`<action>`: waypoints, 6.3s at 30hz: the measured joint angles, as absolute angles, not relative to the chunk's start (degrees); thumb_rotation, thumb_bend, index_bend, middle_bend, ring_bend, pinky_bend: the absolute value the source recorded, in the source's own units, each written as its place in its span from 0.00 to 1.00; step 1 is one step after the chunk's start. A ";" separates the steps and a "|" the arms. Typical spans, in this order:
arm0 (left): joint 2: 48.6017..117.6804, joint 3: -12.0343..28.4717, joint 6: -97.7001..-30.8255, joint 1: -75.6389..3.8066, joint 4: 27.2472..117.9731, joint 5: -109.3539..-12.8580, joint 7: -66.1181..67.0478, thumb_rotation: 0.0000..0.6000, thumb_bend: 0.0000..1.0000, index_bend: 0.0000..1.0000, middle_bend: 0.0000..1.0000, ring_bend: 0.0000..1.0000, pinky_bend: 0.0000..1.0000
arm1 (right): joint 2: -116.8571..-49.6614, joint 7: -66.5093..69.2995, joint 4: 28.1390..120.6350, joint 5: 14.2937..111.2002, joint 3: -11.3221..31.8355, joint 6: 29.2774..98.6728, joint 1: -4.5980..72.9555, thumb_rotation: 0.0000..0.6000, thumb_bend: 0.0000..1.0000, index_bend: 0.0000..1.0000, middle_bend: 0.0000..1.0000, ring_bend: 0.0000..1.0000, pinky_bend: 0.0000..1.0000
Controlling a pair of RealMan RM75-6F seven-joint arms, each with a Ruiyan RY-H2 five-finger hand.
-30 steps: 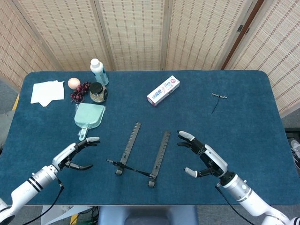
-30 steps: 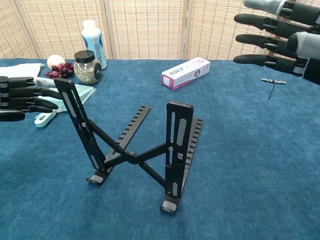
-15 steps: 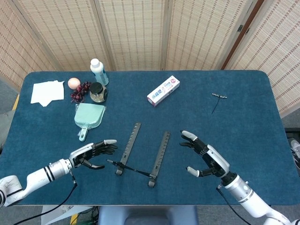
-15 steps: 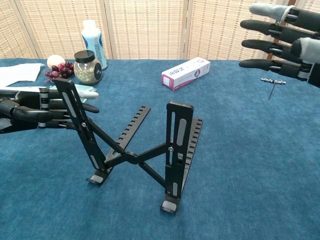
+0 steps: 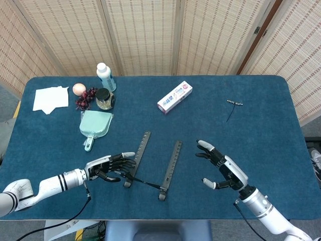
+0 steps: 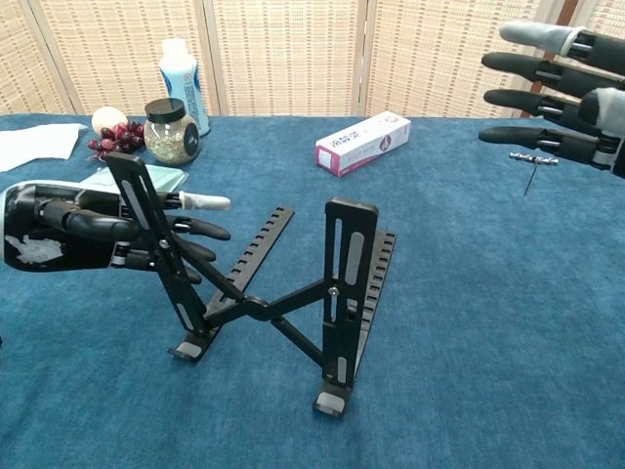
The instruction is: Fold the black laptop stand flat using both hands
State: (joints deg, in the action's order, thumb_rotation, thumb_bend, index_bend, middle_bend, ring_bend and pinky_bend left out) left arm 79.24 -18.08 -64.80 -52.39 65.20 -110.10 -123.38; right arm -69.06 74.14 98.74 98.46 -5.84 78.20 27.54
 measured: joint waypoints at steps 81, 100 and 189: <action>63.69 -10.14 -66.75 -39.79 81.04 -94.53 -80.71 1.00 0.20 0.04 0.17 0.15 0.18 | -83.01 22.96 95.42 81.58 9.26 70.04 30.02 1.00 0.16 0.00 0.00 0.00 0.02; 69.44 -4.57 -61.46 -37.80 82.57 -86.80 -32.52 1.00 0.20 0.03 0.17 0.15 0.18 | -83.55 1.77 79.50 88.55 4.14 62.11 34.21 1.00 0.10 0.00 0.00 0.00 0.01; 98.47 1.85 -53.68 -39.20 59.90 -84.65 -21.26 1.00 0.20 0.00 0.00 0.04 0.11 | -107.36 -15.70 60.32 75.12 10.24 56.69 40.94 1.00 0.06 0.00 0.00 0.00 0.00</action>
State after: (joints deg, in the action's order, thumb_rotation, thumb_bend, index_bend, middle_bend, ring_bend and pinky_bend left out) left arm 98.47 1.85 -53.68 -39.20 59.90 -84.65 -21.26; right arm -107.36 -15.70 60.32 75.12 10.24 56.69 40.94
